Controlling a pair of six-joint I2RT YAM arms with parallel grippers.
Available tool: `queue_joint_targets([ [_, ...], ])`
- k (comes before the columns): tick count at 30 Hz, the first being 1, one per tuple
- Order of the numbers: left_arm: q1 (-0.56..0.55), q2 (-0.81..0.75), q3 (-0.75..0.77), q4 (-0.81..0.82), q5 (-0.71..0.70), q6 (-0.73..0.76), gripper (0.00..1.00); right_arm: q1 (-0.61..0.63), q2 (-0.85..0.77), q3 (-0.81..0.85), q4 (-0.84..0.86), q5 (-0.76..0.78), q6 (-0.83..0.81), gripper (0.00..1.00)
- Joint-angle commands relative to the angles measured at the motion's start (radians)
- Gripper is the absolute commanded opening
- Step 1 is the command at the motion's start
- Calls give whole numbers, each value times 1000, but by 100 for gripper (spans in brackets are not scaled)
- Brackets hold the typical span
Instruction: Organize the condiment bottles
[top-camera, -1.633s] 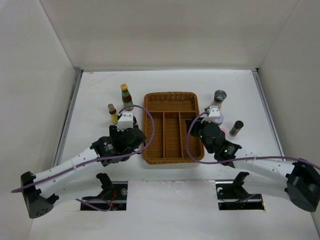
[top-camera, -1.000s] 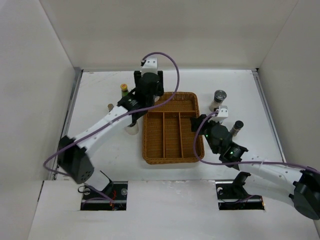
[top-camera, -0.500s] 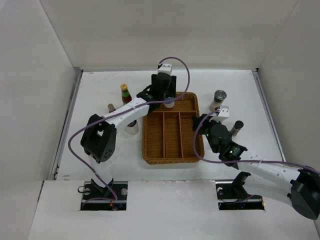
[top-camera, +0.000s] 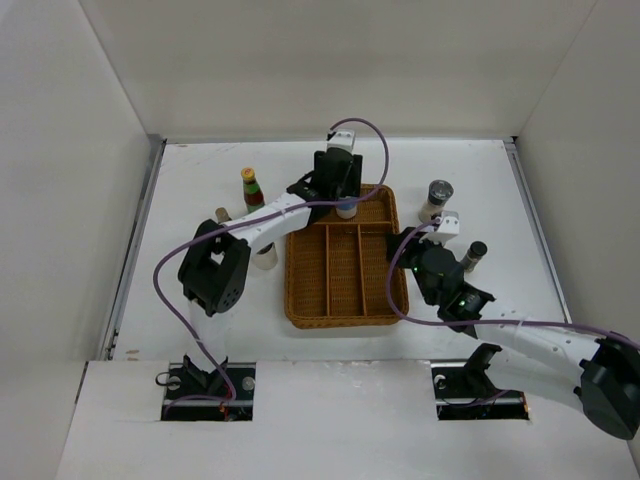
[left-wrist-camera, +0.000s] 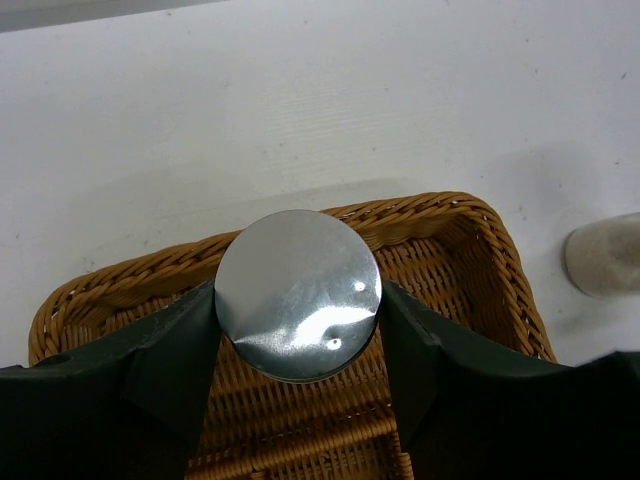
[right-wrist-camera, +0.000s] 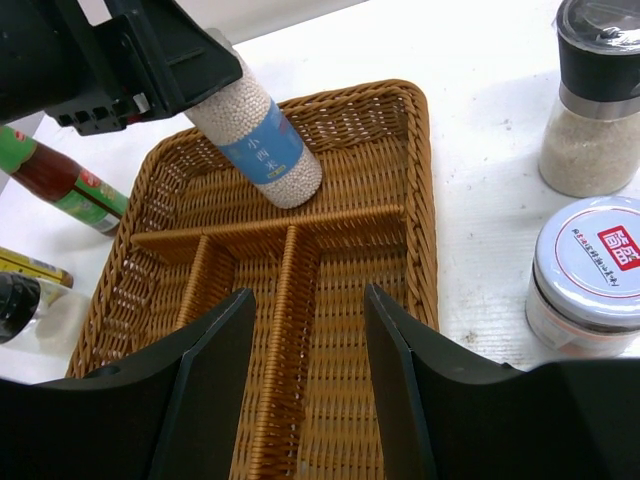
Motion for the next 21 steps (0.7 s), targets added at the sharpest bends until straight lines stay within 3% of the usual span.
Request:
queue_joint_targets([
  [1, -13, -45, 56, 73, -34, 8, 27, -5, -5, 0, 51, 13, 13, 54],
  [12, -29, -60, 75, 12, -62, 63, 27, -11, 21, 1, 57, 13, 16, 54],
  [18, -29, -17, 70, 12, -50, 55, 34, -15, 15, -2, 57, 11, 21, 54],
  [21, -35, -8, 56, 20, -53, 49, 45, -15, 4, -2, 54, 13, 18, 54],
])
